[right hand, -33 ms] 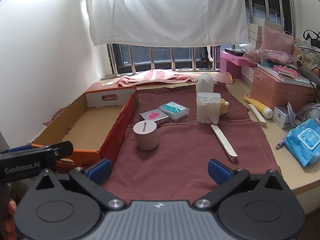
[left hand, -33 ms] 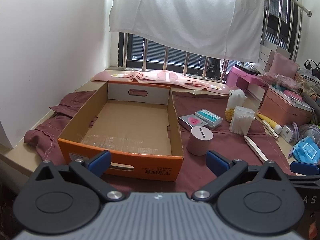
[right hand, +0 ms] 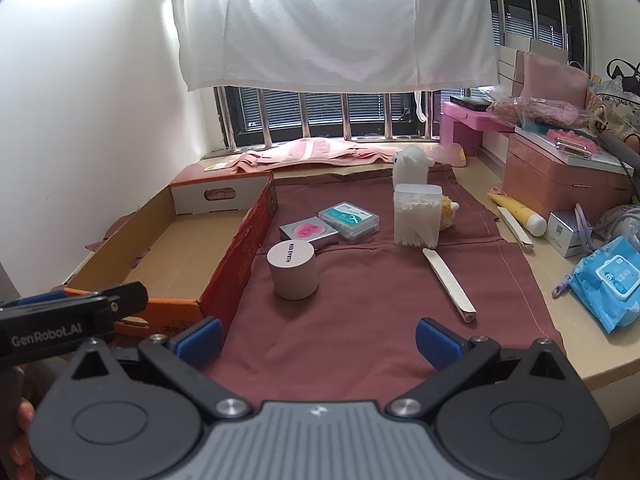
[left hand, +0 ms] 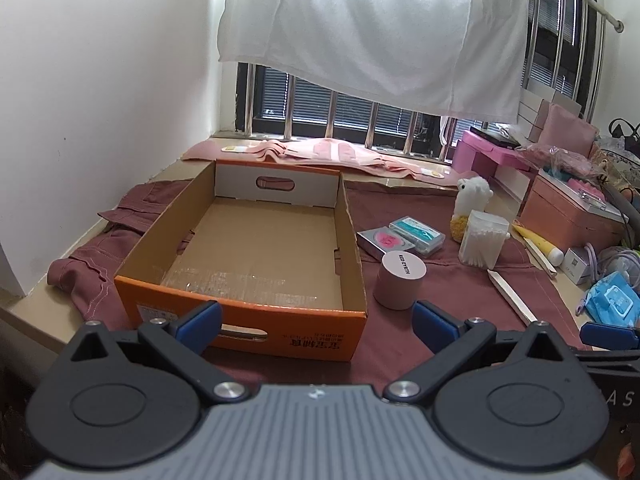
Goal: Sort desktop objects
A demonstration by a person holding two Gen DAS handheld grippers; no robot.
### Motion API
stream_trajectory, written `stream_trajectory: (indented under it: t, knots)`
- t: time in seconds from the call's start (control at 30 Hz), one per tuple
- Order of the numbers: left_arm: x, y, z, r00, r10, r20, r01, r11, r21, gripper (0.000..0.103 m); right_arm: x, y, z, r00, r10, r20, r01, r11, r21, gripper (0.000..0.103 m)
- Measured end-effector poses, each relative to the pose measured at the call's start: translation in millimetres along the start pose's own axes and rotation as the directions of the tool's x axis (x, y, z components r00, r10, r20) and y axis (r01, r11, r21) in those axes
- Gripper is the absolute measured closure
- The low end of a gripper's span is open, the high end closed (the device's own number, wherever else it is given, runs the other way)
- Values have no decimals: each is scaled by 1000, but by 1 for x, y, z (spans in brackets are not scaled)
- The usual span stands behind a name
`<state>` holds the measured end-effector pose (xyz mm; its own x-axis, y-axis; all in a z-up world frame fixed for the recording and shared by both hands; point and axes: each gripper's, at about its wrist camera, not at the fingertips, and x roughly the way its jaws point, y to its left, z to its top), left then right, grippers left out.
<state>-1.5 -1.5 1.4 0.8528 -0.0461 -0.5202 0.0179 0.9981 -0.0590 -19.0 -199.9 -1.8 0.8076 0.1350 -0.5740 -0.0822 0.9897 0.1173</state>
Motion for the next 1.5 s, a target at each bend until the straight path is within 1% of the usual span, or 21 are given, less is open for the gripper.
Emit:
stream_trajectory:
  t: [0.07,0.1,0.17,0.23,0.3,0.53,0.67,0.77,0.87,1.07,1.3,1.4,1.5]
  knots:
    - [-2,-2,0,1000,-7,2,7,1000,25,0,-1,0,0,1000,0,-4,0,1000,3,0]
    - [2,1,2,999,-26,-35,26,999,22,0,-1,0,0,1000,-1,-6,1,1000,5,0]
    - [3,6,0,999,-39,-37,39,999,3,0,-2,1,0,1000,-1,-10,1,1000,9,0]
    - [6,12,3,996,-54,-68,53,998,-15,0,-3,1,1,1000,-1,-14,2,1000,12,0]
    - [9,11,13,994,-50,-102,48,999,-21,0,1,4,6,999,-4,-33,5,1000,17,0]
    - [13,15,13,990,-50,-131,54,998,26,0,2,3,8,999,5,-40,-4,1000,26,0]
    - [13,16,11,989,-52,-137,56,998,23,0,2,2,9,999,10,-45,-8,999,32,0]
    - [15,18,14,988,-66,-138,68,998,10,0,4,3,10,999,4,-47,-3,1000,30,0]
    - [14,19,16,989,-64,-132,64,998,-4,0,4,2,13,999,-6,-46,8,999,35,0]
    - [13,15,18,993,-57,-104,57,998,-1,0,3,0,17,999,-21,-46,22,999,39,0]
    - [17,12,14,989,-53,-141,55,998,7,0,4,3,19,998,-29,-58,30,999,27,0]
    - [15,10,13,989,-41,-140,45,999,23,0,4,4,21,998,-27,-64,28,999,20,0]
    - [13,10,12,990,-44,-131,48,998,28,0,4,5,21,998,-27,-61,28,999,16,0]
